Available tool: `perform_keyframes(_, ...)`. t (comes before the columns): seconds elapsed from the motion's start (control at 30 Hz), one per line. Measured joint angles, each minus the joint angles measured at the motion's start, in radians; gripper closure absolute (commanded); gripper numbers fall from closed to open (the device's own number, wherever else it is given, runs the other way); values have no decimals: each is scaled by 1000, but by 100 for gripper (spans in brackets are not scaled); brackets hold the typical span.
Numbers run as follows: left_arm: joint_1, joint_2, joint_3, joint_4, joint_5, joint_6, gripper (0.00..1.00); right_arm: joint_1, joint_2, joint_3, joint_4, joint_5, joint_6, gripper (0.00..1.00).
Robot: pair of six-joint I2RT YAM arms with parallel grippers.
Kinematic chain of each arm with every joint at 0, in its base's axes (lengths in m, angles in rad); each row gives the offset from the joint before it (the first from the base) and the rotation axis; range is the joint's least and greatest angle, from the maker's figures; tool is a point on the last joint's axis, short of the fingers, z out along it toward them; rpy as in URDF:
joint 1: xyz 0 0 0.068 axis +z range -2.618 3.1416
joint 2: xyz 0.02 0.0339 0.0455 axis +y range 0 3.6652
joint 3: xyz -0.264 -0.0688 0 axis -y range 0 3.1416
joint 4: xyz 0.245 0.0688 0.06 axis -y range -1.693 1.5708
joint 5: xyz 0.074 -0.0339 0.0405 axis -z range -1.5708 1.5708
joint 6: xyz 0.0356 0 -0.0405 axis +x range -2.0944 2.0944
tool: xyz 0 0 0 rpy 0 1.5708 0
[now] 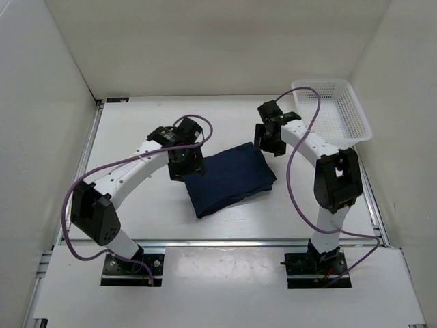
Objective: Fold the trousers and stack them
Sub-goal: Fold the trousers
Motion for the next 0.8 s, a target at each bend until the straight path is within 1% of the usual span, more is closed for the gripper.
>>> perform_keyframes(0.03,-18,12,-10,13,11,0,25,-2,-17,-14,6,13,8,45)
perform_keyframes(0.1,-53,49,-19,32,26,-4,26,4,-69,-49,8,35,24,64)
perform_keyframes(0.13,-71,68,-25,45,32,-6,26,9,-96,-66,9,39,27,71)
perform_keyframes(0.17,-93,89,-37,60,37,-8,28,13,-127,-84,8,42,34,75)
perform_keyframes(0.2,-108,105,-48,68,41,-11,28,16,-145,-93,9,42,30,75)
perform_keyframes(0.23,-127,122,-64,77,44,-18,29,19,-155,-99,9,42,29,59)
perform_keyframes(0.3,-157,142,-109,101,57,-29,29,22,-151,-101,16,36,21,43)
perform_keyframes(0.33,-170,147,-138,114,66,-36,29,20,-138,-100,20,31,18,31)
perform_keyframes(0.47,-187,179,-250,159,90,-64,29,-24,-40,-88,40,-33,11,29)
perform_keyframes(0.5,-187,200,-259,164,91,-67,29,-42,-6,-84,50,-60,11,32)
perform_keyframes(0.53,-187,223,-261,168,92,-68,29,-58,26,-82,62,-88,10,42)
perform_keyframes(0.63,-183,286,-258,190,98,-63,29,-97,90,-96,99,-169,15,63)
perform_keyframes(0.67,-177,288,-257,190,99,-60,29,-103,93,-119,124,-191,25,78)
perform_keyframes(0.7,-172,286,-257,190,98,-59,29,-106,80,-148,156,-217,39,83)
perform_keyframes(0.73,-165,286,-257,190,100,-54,29,-106,54,-181,187,-230,48,86)
perform_keyframes(0.8,-135,281,-258,183,92,-39,29,-99,-13,-265,227,-238,61,87)
